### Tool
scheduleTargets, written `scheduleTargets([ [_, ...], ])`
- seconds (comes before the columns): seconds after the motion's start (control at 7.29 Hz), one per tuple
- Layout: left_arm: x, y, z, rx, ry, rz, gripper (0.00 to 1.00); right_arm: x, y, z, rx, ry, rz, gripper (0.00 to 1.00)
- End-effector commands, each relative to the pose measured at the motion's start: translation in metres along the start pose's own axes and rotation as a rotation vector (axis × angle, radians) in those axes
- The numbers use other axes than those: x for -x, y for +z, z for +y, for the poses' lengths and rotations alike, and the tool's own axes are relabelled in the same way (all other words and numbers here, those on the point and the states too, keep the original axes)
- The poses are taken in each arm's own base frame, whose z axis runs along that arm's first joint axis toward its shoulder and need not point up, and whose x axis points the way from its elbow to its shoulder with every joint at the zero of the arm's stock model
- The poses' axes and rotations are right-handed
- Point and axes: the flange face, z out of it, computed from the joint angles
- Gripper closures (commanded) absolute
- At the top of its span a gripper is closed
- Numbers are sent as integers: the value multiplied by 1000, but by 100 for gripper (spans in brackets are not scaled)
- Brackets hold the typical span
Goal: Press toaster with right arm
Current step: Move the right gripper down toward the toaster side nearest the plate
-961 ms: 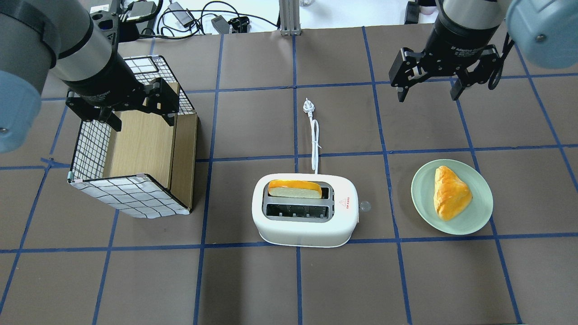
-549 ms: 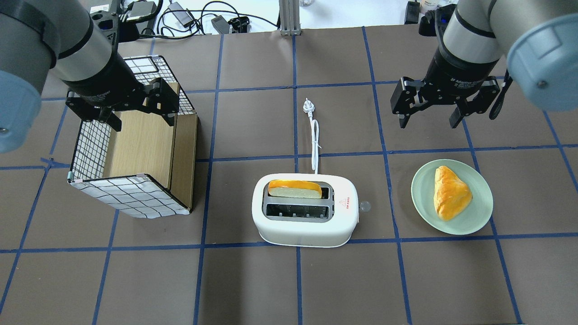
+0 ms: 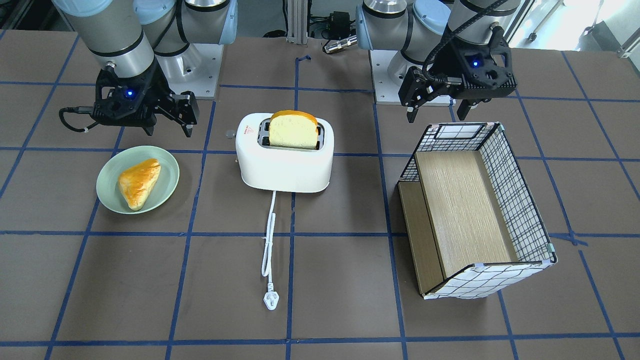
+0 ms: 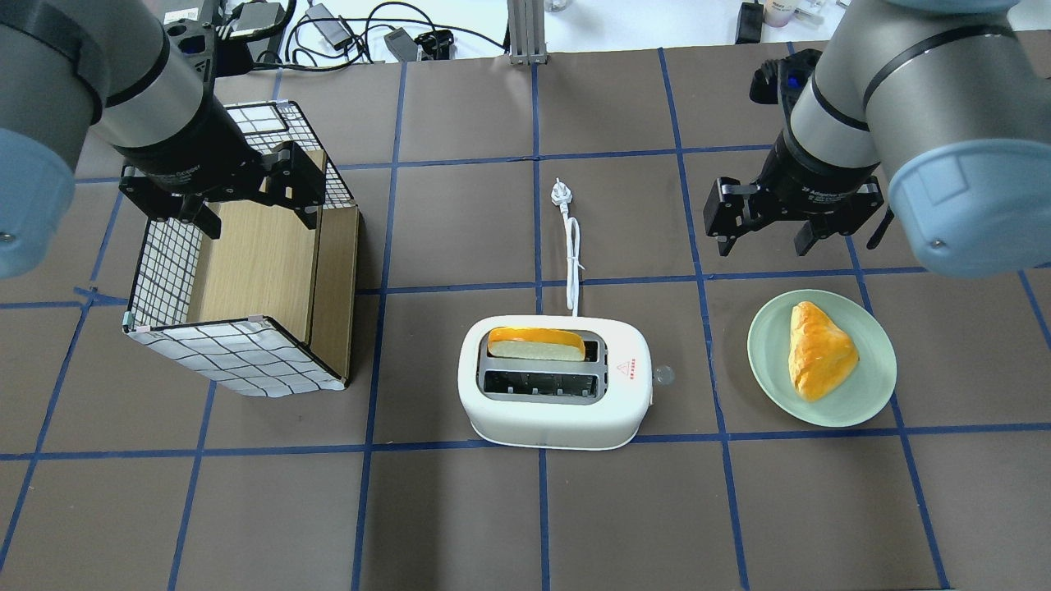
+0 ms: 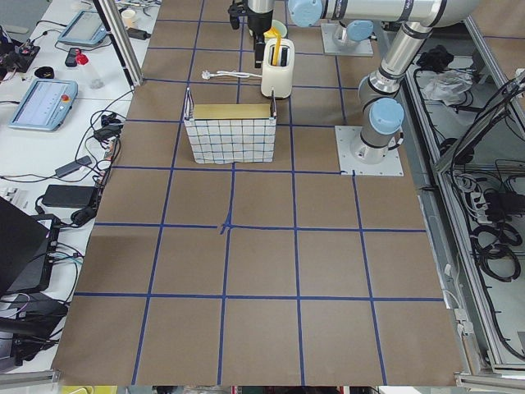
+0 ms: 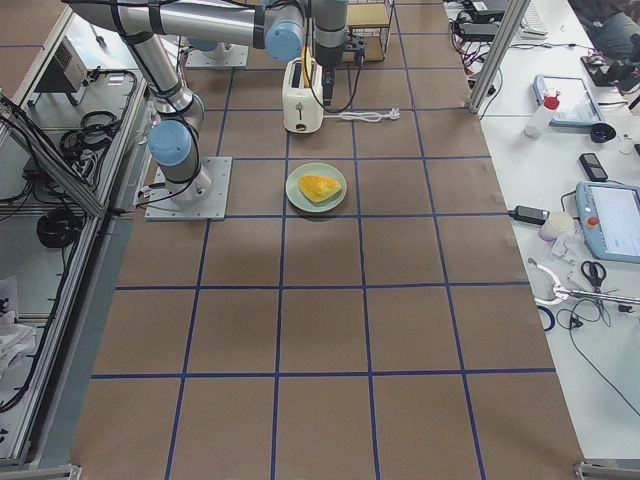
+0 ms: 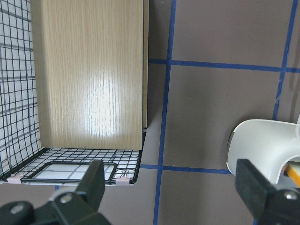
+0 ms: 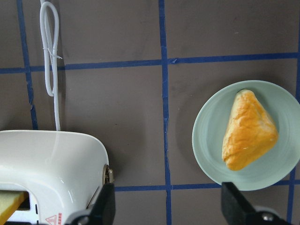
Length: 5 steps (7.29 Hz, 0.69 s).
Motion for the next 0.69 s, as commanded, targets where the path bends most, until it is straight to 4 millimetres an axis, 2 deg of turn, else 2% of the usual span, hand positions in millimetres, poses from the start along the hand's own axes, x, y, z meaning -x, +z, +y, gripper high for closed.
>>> scheduleTargets([
  [0.0,0,0,0,0,0,0,0,7,31,15,142,7,-79,98],
  [0.27,0,0,0,0,0,0,0,17,40,15,170,14,-190,100],
  [0.55,0,1,0,1,0,0,0,18,53,10,200,-11,-229,100],
])
